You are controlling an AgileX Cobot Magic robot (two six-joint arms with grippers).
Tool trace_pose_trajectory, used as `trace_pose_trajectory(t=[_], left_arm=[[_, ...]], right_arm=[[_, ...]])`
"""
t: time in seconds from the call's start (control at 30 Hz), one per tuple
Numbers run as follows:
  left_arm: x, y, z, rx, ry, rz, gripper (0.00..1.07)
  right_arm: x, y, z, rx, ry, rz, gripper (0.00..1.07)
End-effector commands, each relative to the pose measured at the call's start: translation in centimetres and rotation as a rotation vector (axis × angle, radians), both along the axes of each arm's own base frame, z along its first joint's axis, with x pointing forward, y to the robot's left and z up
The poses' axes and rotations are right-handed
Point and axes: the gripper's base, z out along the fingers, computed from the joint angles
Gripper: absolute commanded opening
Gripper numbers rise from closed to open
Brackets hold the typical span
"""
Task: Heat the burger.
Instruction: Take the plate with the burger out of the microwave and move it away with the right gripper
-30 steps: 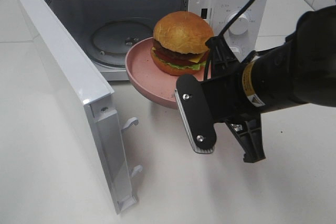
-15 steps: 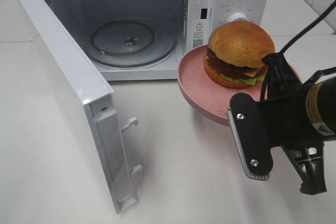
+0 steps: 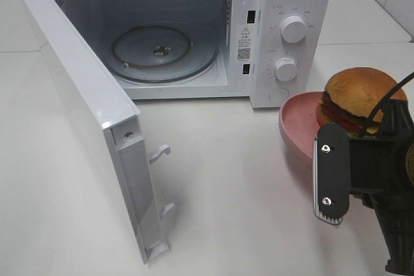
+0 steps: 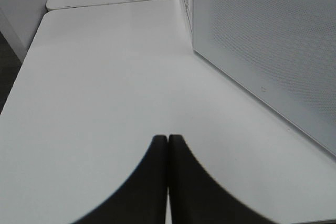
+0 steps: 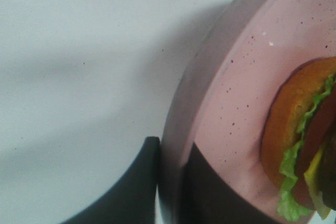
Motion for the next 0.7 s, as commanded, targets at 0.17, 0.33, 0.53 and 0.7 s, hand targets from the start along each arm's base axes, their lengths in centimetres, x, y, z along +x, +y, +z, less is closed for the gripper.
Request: trace_pose_trajectory(t=[0.17,0.33,0.53,0.7], left_arm=[[-0.2,0.0,0.1,-0.009,-0.032,0.002,0.00],[-0.2,0.0,0.1,-0.009,-0.032,0.002,0.00],[-0.2,0.0,0.1,-0.009,-0.032,0.002,0.00],[-0.2,0.0,0.1,-0.009,-0.032,0.002,0.00]], right_arm=[[0.5,-0.9,0.4,0.015,-0.069,-0.194,0.00],[2.1,-2.5,-0.5,0.033,-0.078,-0.395,0.00],[4.3,-3.8,-1.2,0.070,-0.053,-0.492,0.00],[7.6,-4.7,-2.3,0.036,-0.022,-0.591,0.00]])
